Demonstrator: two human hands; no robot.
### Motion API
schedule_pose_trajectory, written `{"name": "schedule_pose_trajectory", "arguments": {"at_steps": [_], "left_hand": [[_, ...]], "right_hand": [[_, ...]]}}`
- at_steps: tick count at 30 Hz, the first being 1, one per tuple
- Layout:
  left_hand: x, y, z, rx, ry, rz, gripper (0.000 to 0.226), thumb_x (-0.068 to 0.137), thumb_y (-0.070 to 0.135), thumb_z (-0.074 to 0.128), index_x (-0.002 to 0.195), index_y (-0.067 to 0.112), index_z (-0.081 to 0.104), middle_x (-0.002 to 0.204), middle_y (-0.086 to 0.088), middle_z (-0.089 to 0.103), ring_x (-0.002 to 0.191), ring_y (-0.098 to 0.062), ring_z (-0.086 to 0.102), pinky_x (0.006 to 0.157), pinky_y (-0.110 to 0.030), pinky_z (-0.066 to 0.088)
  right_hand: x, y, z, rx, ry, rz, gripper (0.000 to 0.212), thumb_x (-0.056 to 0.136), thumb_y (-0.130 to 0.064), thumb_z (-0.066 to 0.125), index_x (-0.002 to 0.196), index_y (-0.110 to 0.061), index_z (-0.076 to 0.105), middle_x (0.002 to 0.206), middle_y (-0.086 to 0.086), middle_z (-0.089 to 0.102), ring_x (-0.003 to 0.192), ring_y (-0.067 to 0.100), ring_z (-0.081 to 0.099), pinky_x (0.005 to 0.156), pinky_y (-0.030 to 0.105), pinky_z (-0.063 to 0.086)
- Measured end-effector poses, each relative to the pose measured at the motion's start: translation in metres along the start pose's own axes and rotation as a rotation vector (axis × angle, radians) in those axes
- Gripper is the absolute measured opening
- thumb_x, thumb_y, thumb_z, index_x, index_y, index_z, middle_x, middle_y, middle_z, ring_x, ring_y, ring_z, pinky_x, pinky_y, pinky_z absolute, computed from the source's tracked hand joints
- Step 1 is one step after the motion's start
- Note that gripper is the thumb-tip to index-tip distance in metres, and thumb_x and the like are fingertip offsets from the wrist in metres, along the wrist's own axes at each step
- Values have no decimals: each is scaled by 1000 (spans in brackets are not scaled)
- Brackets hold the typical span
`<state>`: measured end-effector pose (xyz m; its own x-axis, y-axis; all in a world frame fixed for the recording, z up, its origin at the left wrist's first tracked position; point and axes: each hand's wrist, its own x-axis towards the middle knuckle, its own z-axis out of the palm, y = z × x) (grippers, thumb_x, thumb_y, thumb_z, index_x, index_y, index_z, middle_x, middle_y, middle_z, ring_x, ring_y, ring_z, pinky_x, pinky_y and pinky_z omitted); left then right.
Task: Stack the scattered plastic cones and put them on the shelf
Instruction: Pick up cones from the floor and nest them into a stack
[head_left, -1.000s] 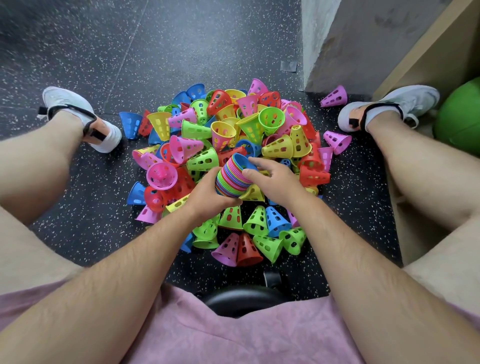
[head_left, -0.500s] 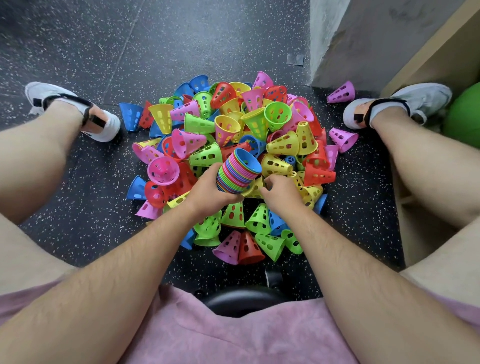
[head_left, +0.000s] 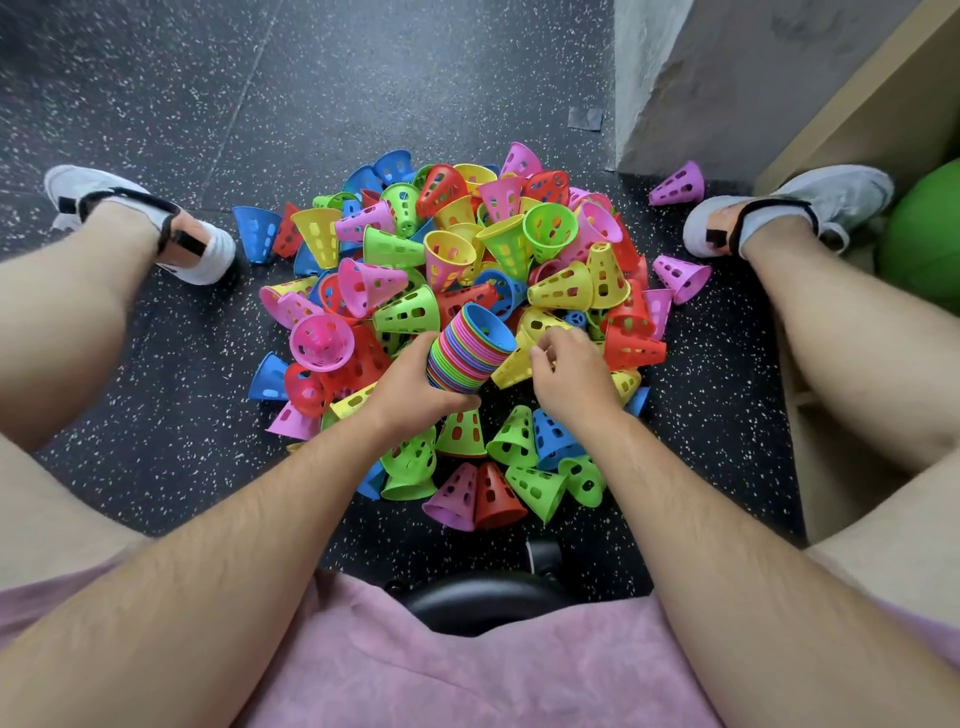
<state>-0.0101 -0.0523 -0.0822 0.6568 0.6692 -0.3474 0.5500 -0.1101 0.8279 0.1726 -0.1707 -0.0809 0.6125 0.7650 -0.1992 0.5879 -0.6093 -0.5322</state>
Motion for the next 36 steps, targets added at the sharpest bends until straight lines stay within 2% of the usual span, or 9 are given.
{"name": "schedule_pose_trajectory", "arguments": {"at_steps": [4,8,12,14,18,22,26,30,36], "left_hand": [[1,0,2,0,0,-9,75,69,24,94,131,25,52,109,2,64,94,-10,68,72,-21,53],[2,2,5,19,-13,-12,75,67,26,93,129,26,51,109,1,64,96,-14,68,80,-34,60],[4,6,8,16,0,-18,75,66,27,95,127,28,51,108,2,65,94,-14,68,80,-35,61],[4,10,11,1,3,-15,75,67,24,95,127,28,51,106,3,65,92,-12,68,75,-28,59],[6,15,16,-14,-3,-22,73,69,20,94,127,26,50,105,3,65,91,-10,67,75,-24,57],[7,15,18,2,-15,-31,72,70,21,94,125,29,48,107,3,64,93,-10,67,75,-25,57],[12,16,23,-5,-25,-17,73,70,22,94,126,30,48,109,2,65,96,-12,68,78,-28,58],[16,17,27,-12,-45,-15,72,70,23,94,126,29,50,109,3,65,97,-12,68,85,-36,61],[21,19,28,-17,-46,-16,70,71,22,94,126,27,52,107,4,65,94,-9,67,83,-32,60]], "right_hand": [[-1,-1,-25,174,221,-37,17,103,-29,46,110,-18,58,111,3,51,97,19,51,83,34,45],[0,-15,-43,262,358,-123,18,105,-25,47,113,-14,59,112,3,56,94,12,48,75,23,34],[-4,-25,-43,269,245,-244,19,104,-27,49,115,-15,60,113,0,58,95,7,49,79,22,38],[-8,-25,-38,265,137,-272,18,102,-30,51,116,-22,59,115,-5,57,100,7,52,84,26,43],[-14,-20,-31,334,-60,-195,28,98,-38,53,125,-33,49,123,-7,59,114,11,56,93,32,47],[-5,-12,-30,320,17,-61,38,99,-24,46,137,-25,47,126,-4,58,113,13,56,94,33,48],[8,1,-21,185,71,103,35,97,-15,44,131,-16,53,130,7,52,114,22,52,96,38,47],[19,10,-9,153,78,221,31,97,-17,47,127,-19,55,123,9,46,105,28,55,90,40,50],[34,17,0,59,63,211,44,97,-28,58,138,-15,51,132,12,52,127,30,43,106,45,41]]}}
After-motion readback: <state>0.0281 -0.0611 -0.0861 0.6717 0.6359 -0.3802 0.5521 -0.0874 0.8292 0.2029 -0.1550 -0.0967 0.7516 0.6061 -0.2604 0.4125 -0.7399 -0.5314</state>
